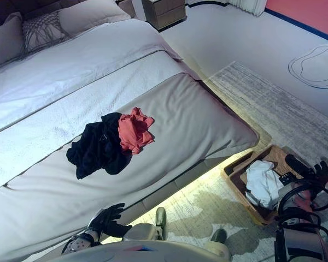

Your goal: Pick up the clothes from the bed and place them into the basket

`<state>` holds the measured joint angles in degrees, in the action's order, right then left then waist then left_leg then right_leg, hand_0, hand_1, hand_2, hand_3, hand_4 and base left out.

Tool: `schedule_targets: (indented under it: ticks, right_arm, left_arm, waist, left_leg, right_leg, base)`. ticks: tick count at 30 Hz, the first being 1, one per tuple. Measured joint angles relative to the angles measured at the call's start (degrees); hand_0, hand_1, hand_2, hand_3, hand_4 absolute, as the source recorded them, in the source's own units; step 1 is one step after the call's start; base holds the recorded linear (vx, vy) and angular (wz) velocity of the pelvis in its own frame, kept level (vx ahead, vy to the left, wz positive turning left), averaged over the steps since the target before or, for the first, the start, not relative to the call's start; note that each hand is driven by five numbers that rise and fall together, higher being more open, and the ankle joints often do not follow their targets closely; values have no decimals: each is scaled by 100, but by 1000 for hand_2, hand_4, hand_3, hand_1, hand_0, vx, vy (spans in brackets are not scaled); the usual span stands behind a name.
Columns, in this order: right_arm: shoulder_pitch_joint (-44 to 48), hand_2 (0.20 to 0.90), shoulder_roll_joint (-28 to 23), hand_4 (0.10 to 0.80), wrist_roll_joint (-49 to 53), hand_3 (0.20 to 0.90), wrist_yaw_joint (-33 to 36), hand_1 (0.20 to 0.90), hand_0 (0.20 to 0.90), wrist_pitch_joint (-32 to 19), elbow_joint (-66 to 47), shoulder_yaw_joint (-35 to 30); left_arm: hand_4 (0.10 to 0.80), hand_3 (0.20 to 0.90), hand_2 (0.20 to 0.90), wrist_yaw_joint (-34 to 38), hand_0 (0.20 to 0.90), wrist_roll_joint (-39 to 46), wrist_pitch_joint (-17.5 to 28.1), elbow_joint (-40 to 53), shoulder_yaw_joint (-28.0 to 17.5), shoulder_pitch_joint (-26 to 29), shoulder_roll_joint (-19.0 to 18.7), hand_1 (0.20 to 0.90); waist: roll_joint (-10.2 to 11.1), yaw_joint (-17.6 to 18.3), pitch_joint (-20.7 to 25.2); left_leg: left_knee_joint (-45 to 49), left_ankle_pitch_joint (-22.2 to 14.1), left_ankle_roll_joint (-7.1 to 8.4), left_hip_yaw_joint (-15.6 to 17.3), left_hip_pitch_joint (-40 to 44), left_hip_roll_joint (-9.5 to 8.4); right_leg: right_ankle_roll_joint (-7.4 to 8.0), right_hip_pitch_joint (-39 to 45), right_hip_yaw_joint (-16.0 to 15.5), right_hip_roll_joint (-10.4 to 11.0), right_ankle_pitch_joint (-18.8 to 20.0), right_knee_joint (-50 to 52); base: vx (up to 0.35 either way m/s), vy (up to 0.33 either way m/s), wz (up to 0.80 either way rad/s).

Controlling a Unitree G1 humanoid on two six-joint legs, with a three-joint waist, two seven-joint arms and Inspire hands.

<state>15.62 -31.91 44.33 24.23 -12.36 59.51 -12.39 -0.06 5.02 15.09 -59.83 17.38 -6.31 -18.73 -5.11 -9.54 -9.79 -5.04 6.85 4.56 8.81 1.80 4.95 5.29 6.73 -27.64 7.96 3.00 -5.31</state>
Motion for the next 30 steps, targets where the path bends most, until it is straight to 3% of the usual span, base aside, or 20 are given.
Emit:
schedule_targets:
  ticks: [5,9,11,12,14,15,18,20,23,26,27,28,29,30]
  right_arm:
    - [12,900,85,800,-126,900,-344,900,900,21,5,391]
    - [153,900,112,800,-277,900,-581,900,900,85,84,660]
    - [246,900,122,800,-329,900,-737,900,900,166,140,693]
    - [240,900,112,800,-422,900,-817,900,900,202,141,690]
    - [153,900,93,800,-511,900,-872,900,900,240,226,690]
    - [123,900,90,800,-514,900,-904,900,900,251,315,690]
    - [136,900,99,800,-684,900,-1082,900,900,352,352,694]
    - [140,900,148,800,-983,900,-1222,900,900,566,358,843]
    - [137,900,198,800,-1409,900,-1331,900,900,771,359,901]
    - [88,900,201,800,-1894,900,-1377,900,900,789,353,1052]
    - [12,900,199,800,-2086,900,-1379,900,900,820,354,1237]
    - [-14,900,207,800,-2239,900,-1448,900,900,845,365,1428]
    - [-32,900,208,800,-2294,900,-1480,900,900,844,367,1506]
    - [-44,900,208,800,-2440,900,-1551,900,900,840,382,1586]
  left_arm:
    - [800,900,900,11,900,9,-2,-71,-96,-32,7,900]
    - [800,900,900,16,900,12,5,-176,-174,-19,38,900]
    - [800,900,900,-6,900,8,-3,-252,-188,11,46,900]
    - [800,900,900,-38,900,3,-32,-287,-186,77,40,900]
    - [800,900,900,-59,900,-19,-82,-412,-174,201,9,900]
    - [800,900,900,-57,900,-21,-118,-463,-196,206,-56,900]
    - [800,900,900,-63,900,-20,-155,-584,-216,79,-118,900]
    - [800,900,900,-43,900,-13,-155,-631,-266,25,-125,900]
    - [800,900,900,-58,900,-11,-145,-622,-274,69,-108,900]
    - [800,900,900,-110,900,-13,-160,-635,-267,221,-114,900]
    - [800,900,900,-145,900,-11,-176,-610,-261,307,-157,900]
    - [800,900,900,-137,900,10,-277,-541,-194,398,-230,900]
    - [800,900,900,-142,900,11,-315,-522,-155,456,-265,900]
    - [800,900,900,-133,900,73,-385,-476,-140,538,-316,900]
  waist:
    - [68,-57,36]
    - [116,-303,49]
    - [131,-317,51]
    - [144,-282,58]
    - [225,-220,44]
    - [276,-169,58]
    - [271,-280,69]
    - [408,-306,77]
    - [524,-296,94]
    - [609,-254,120]
    - [690,-207,133]
    - [739,-164,153]
    - [739,-134,152]
    - [688,-54,120]
  left_leg:
    - [23,15,23,-119,61,12]
    - [99,32,49,-210,16,15]
    - [175,69,109,-259,-84,10]
    - [202,70,172,-109,-213,-21]
    - [429,-283,-106,957,-427,171]
    - [482,-298,-144,1286,-445,206]
    - [459,-77,-372,1421,-341,75]
    - [451,-65,-505,1310,-275,-133]
    - [442,-93,-595,1099,-229,-283]
    - [532,-341,-808,1046,-220,-395]
    - [584,-478,-941,866,-207,-447]
    - [517,-447,-1096,590,-145,-505]
    - [467,-425,-1128,486,-138,-510]
    - [421,-361,-1160,281,-148,-449]
  right_leg:
    - [13,150,-121,-17,-13,-28]
    - [15,201,-202,-27,-15,-29]
    - [37,287,-453,10,-31,-30]
    - [127,369,-634,17,-99,-2]
    - [134,539,-1203,111,-108,2]
    - [126,627,-1403,165,-161,3]
    - [199,763,-1511,257,-187,48]
    - [197,865,-1520,448,-173,187]
    - [183,822,-1333,758,-162,880]
    - [186,503,-875,1219,-159,2236]
    - [266,125,-480,1548,0,3232]
    - [366,-424,141,1693,271,4202]
    - [436,-606,378,1653,209,4487]
    - [531,-797,665,1386,-14,4541]
  base:
    - [27,5,11]
    - [-3,53,14]
    - [48,84,57]
    - [103,89,103]
    - [112,153,132]
    - [147,181,102]
    - [187,176,40]
    - [212,189,40]
    - [168,208,57]
    - [137,144,63]
    - [39,-76,84]
    - [37,-144,79]
    - [35,-217,81]
    - [96,-257,87]
